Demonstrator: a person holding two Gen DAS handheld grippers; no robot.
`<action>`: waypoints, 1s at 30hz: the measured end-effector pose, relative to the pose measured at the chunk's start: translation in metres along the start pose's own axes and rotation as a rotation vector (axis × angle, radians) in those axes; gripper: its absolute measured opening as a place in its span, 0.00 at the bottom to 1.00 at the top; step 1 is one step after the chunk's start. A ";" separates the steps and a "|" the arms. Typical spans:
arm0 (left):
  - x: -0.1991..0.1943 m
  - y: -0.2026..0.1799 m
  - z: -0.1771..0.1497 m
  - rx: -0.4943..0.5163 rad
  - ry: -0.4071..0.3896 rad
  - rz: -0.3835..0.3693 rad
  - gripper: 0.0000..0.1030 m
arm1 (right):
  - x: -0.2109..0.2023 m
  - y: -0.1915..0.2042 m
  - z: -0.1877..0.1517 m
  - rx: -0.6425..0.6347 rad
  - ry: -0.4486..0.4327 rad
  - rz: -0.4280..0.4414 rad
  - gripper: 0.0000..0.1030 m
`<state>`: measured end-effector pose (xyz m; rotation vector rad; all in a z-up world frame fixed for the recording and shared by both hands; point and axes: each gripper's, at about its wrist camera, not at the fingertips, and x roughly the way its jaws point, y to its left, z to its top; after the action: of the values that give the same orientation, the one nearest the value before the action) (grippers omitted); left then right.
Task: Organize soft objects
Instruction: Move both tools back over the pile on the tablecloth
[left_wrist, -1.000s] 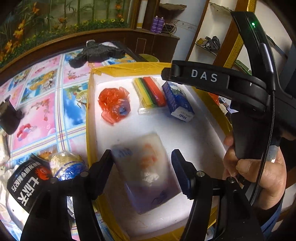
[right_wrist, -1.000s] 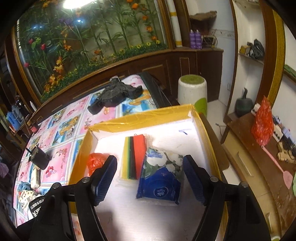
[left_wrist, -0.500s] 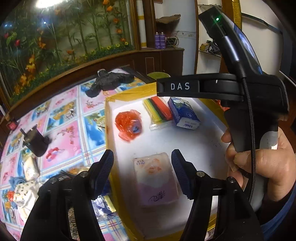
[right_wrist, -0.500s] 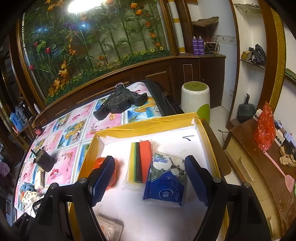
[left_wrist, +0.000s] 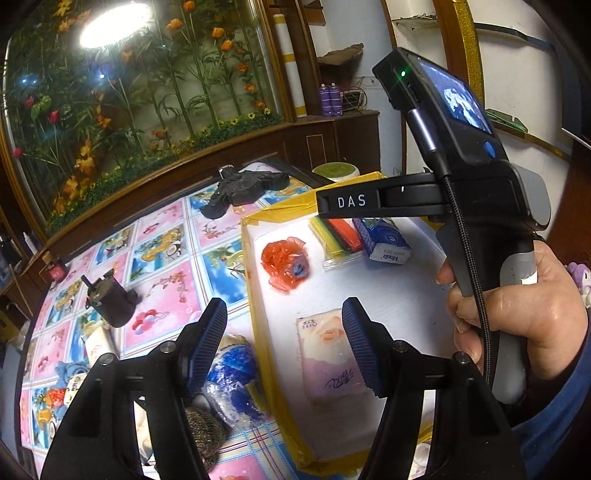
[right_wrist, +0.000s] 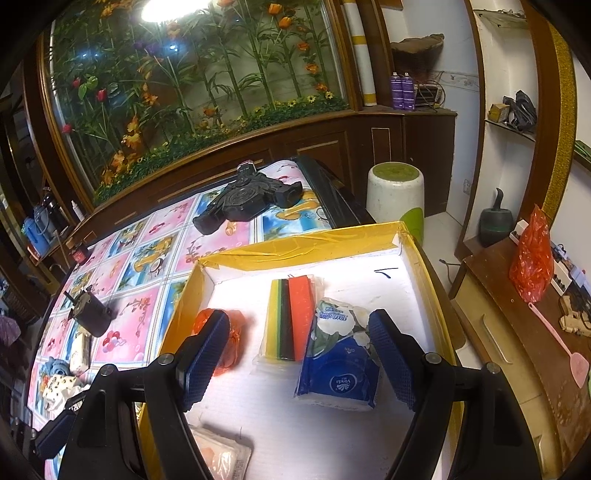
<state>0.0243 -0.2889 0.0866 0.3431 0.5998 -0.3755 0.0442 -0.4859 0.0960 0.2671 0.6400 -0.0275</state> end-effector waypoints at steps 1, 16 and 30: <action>-0.002 0.001 -0.001 0.003 -0.007 0.010 0.62 | 0.000 0.001 0.000 -0.003 -0.001 0.003 0.76; -0.043 0.069 -0.042 -0.103 -0.035 0.215 0.64 | -0.007 0.047 -0.017 -0.155 -0.058 0.068 0.76; -0.061 0.227 -0.180 -0.593 0.162 0.158 0.64 | -0.038 0.130 -0.096 -0.323 0.034 0.467 0.79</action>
<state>-0.0095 -0.0005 0.0292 -0.1507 0.8060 -0.0076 -0.0287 -0.3379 0.0755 0.0990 0.5928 0.5258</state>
